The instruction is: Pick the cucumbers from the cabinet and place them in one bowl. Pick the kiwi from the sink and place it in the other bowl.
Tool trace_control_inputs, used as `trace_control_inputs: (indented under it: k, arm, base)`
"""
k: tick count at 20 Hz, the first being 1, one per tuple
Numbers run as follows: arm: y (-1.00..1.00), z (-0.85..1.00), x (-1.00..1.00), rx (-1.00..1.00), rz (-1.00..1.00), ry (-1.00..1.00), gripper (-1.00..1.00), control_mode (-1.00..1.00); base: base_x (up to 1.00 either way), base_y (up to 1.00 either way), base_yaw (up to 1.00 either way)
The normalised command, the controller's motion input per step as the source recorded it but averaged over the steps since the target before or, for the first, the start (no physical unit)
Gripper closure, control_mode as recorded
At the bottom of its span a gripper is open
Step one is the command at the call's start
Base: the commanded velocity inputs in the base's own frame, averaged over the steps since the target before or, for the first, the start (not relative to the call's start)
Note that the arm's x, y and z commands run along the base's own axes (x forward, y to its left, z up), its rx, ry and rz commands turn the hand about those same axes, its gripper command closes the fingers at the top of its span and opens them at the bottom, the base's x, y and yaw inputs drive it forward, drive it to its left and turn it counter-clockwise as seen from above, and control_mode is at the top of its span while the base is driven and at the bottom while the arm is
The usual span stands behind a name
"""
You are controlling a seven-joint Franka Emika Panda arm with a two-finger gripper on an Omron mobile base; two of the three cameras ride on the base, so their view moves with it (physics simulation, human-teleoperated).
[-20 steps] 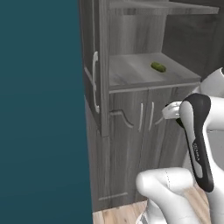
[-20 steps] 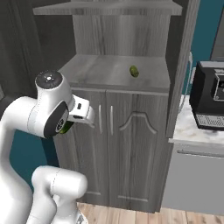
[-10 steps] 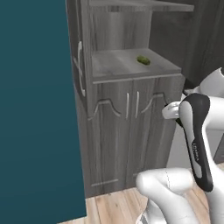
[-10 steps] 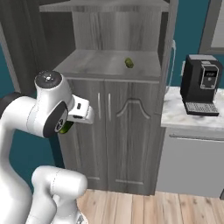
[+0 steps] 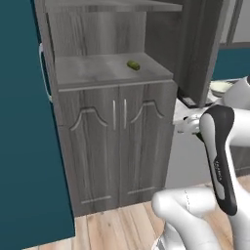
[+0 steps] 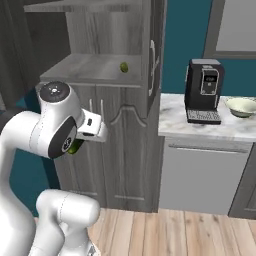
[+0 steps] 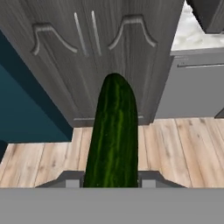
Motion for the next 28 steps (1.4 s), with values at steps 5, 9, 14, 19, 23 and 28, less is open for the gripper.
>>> trace_control_inputs:
  k: [5, 9, 14, 19, 23, 28]
  arm:
    - [0.00, 0.00, 0.00, 0.00, 0.00, 0.00, 1.00, 1.00]
    - [0.00, 0.00, 0.00, 0.00, 0.00, 0.00, 1.00, 1.00]
    - [0.00, 0.00, 0.00, 0.00, 0.00, 0.00, 1.00, 1.00]
    - [0.00, 0.00, 0.00, 0.00, 0.00, 0.00, 1.00, 1.00]
    - [0.00, 0.00, 0.00, 0.00, 0.00, 0.00, 1.00, 1.00]
    - [0.00, 0.00, 0.00, 0.00, 0.00, 0.00, 1.00, 1.00]
  base:
    - [0.03, -0.73, 0.15]
    - [0.00, -0.83, 0.11]
    - [0.00, -0.91, 0.09]
    - [0.11, -0.97, 0.05]
    - [0.30, -0.95, 0.03]
    - [0.60, -0.77, 0.00]
